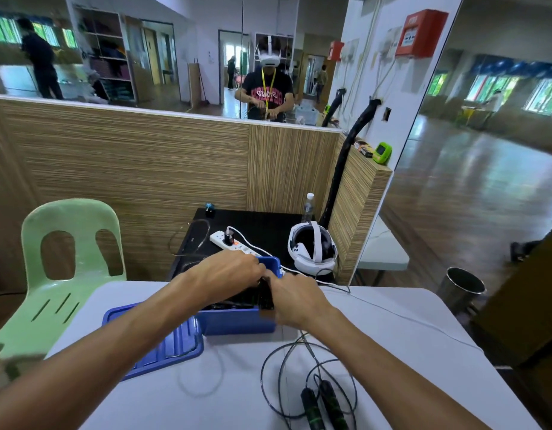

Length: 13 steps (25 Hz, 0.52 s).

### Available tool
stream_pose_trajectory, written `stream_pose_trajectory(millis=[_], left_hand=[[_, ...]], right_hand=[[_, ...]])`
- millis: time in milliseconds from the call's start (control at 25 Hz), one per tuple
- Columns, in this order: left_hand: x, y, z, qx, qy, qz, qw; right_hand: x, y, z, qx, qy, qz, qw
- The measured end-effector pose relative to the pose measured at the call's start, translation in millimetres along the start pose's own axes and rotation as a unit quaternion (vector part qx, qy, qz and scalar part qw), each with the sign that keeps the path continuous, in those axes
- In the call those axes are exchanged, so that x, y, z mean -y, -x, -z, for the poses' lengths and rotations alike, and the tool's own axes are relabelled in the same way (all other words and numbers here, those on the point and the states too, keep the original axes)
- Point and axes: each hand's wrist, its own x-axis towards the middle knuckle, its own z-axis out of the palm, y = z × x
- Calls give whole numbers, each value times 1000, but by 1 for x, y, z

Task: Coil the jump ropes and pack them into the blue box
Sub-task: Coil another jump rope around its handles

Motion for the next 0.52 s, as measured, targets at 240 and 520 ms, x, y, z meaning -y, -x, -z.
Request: stream_pose_trajectory(millis=[240,520], left_hand=[[-31,20,-5,-186,63,139,971],[-72,28,-30,-272,422,287,816]], right_hand=[[-16,-12,15,-73,-39,-64,994],[-24,-15,13,-133,-18,-78,988]])
